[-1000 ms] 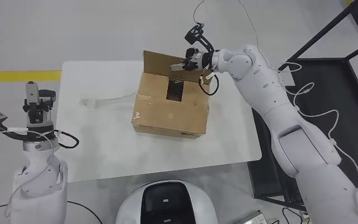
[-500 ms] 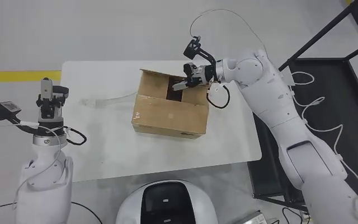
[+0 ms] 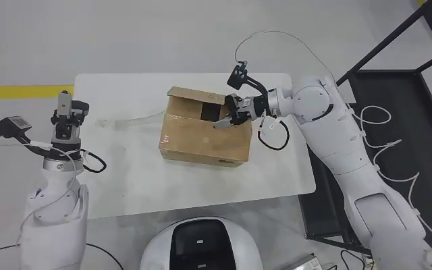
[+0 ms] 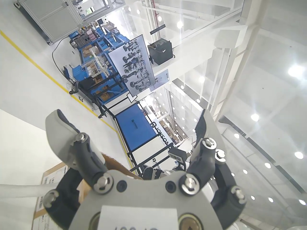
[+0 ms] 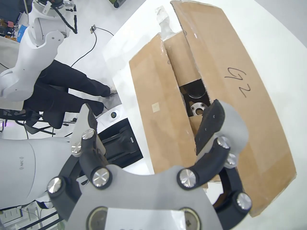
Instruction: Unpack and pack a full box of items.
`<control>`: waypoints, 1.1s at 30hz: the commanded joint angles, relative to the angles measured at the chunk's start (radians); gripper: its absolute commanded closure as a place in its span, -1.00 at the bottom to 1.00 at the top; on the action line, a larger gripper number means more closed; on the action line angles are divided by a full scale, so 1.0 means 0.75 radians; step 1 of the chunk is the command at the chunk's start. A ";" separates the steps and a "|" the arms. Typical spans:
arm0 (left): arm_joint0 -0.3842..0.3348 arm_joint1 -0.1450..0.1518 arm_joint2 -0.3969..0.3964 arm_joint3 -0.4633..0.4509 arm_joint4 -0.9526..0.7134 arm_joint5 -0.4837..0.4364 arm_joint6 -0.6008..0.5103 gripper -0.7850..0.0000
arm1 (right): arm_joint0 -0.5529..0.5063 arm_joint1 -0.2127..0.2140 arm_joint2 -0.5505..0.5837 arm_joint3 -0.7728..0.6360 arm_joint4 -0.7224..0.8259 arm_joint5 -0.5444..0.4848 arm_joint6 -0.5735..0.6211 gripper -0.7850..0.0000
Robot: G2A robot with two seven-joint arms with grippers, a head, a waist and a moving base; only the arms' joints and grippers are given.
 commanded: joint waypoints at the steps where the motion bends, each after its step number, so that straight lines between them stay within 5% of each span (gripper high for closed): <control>1: 0.004 0.000 -0.002 -0.002 0.009 -0.002 0.005 -1.00 | -0.024 0.008 0.015 -0.025 0.041 0.009 0.025 -1.00; 8: 0.043 -0.001 -0.011 -0.026 0.030 0.012 0.042 -1.00 | -0.076 0.025 0.020 -0.051 0.079 0.014 0.062 -1.00; 17: 0.067 -0.003 -0.009 -0.049 0.037 0.014 0.062 -1.00 | -0.021 0.027 0.111 -0.061 0.517 0.154 -0.004 -1.00; 27: 0.064 -0.002 -0.029 -0.043 0.042 0.010 0.084 -1.00 | 0.079 -0.041 -0.146 0.202 -0.057 0.234 -0.529 -1.00; 33: 0.079 -0.001 -0.056 -0.039 0.037 0.003 0.088 -1.00 | 0.079 -0.072 -0.245 0.282 -0.144 0.255 -0.592 -1.00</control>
